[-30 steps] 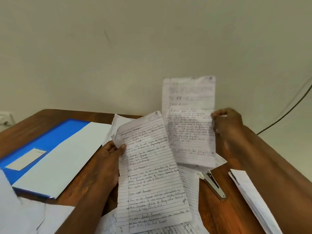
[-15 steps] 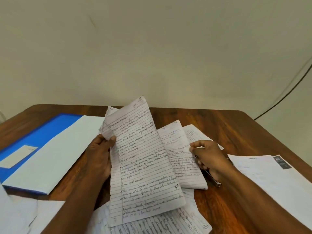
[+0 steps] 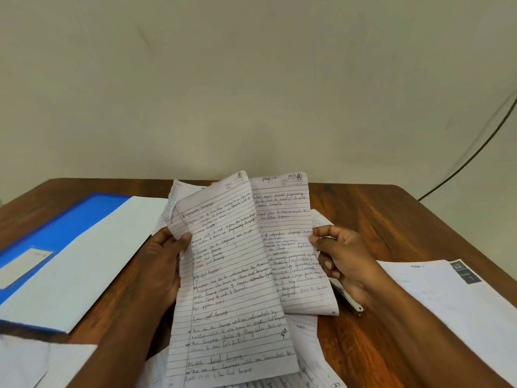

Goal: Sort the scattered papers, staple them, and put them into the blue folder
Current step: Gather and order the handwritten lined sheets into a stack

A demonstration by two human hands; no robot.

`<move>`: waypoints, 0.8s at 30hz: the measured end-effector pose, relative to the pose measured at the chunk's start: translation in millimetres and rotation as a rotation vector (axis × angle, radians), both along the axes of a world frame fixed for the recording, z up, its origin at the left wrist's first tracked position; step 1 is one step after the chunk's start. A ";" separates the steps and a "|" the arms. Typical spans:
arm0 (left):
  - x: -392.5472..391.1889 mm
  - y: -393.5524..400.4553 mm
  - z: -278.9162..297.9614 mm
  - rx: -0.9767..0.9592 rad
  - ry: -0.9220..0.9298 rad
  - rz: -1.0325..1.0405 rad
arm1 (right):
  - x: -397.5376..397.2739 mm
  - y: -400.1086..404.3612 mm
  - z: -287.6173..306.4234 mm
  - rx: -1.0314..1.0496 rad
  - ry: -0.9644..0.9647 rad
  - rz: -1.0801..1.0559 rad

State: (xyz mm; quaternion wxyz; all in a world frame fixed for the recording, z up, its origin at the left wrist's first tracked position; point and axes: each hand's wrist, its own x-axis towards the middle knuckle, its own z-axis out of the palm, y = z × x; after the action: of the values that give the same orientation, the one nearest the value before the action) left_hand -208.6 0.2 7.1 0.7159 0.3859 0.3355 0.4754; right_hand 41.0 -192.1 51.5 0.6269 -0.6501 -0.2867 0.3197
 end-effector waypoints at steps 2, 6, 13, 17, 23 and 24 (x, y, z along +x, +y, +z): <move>-0.3 -0.1 -0.2 0.001 -0.012 -0.003 | -1.7 -0.6 1.5 0.004 -0.005 0.004; -0.4 0.6 -0.7 0.003 -0.028 -0.017 | -2.9 -0.8 3.2 0.009 0.010 0.008; 0.5 -1.2 2.1 -0.007 -0.058 -0.011 | -2.0 -2.1 11.2 0.058 0.073 -0.009; 0.6 -3.2 5.3 0.010 -0.041 0.016 | 2.5 -2.4 22.3 0.112 0.140 -0.025; -0.9 -5.0 5.4 0.035 -0.079 0.015 | 1.0 -7.8 33.9 0.114 0.384 0.068; -0.9 -4.6 5.4 0.034 -0.089 0.013 | -0.5 -7.7 34.5 0.112 0.390 0.065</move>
State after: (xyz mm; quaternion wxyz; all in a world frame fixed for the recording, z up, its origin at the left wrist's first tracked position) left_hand -209.5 -4.4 12.5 0.7204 0.3744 0.2978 0.5023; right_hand 40.5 -199.8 86.0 0.6949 -0.5305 -0.1983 0.4431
